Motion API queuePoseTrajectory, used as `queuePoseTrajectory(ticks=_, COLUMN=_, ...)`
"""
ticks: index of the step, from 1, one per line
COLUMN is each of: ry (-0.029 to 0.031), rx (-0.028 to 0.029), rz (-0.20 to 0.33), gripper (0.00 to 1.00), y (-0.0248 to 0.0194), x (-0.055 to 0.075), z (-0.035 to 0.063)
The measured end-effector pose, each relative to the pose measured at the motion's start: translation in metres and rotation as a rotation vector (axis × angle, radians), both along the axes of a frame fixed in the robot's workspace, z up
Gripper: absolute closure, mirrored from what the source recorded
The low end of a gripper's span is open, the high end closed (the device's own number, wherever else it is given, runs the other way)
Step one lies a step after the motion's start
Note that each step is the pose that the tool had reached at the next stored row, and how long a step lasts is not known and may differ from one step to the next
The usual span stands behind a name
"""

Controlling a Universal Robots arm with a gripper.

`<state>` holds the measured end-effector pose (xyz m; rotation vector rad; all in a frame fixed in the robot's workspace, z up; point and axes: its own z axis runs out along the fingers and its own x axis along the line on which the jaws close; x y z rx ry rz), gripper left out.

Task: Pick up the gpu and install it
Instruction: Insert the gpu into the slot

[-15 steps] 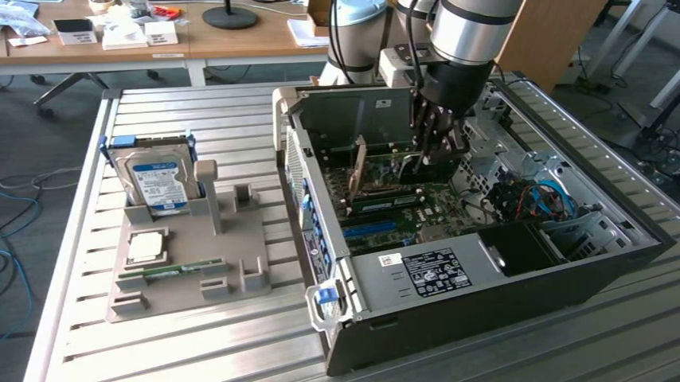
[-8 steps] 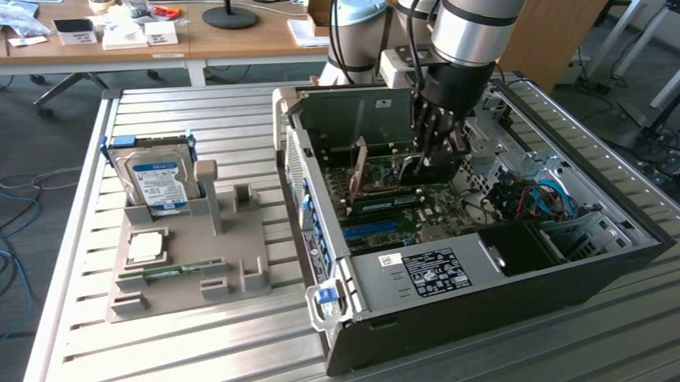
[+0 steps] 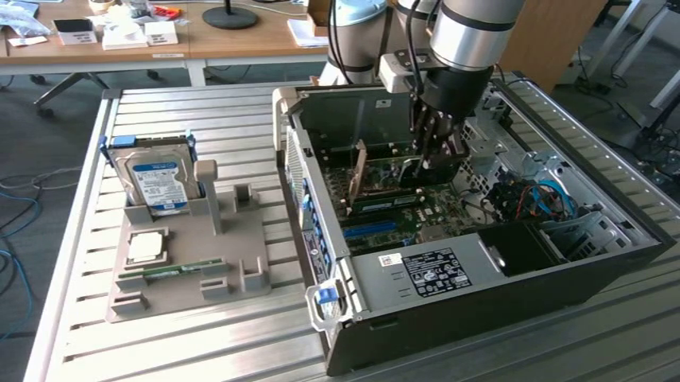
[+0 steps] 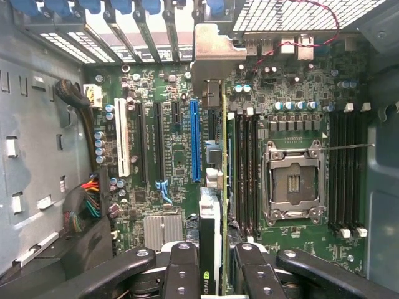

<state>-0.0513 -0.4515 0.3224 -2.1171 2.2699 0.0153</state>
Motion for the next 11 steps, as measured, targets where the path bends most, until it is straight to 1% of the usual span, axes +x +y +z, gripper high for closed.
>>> queuePoseTrajectory(ticks=11, ry=0.0, rx=0.0001, rz=0.0, gripper=0.73, y=0.0, x=0.0, z=-0.0017)
